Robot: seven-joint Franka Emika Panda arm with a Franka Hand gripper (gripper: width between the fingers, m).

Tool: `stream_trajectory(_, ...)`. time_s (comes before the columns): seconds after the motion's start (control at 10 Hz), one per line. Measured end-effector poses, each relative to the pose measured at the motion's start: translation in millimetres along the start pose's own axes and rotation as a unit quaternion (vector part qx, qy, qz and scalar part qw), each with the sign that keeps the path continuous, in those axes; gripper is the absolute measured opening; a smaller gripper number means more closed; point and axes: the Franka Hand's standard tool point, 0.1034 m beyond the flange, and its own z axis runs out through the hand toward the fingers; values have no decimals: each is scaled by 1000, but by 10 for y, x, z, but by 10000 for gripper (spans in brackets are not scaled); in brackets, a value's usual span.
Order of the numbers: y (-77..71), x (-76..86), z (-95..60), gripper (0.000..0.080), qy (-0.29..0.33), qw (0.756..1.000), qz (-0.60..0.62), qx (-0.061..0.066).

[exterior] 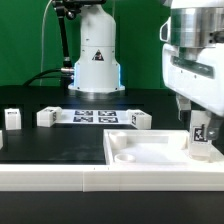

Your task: Assemble one leg

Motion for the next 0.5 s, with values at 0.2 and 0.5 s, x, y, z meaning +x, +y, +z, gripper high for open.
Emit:
stream_trajectory(0.2, -6, -56, 8, 649, 0, 996, -91, 1)
stream_trajectory(0.5, 0, -71, 17, 649, 0, 974, -226, 0)
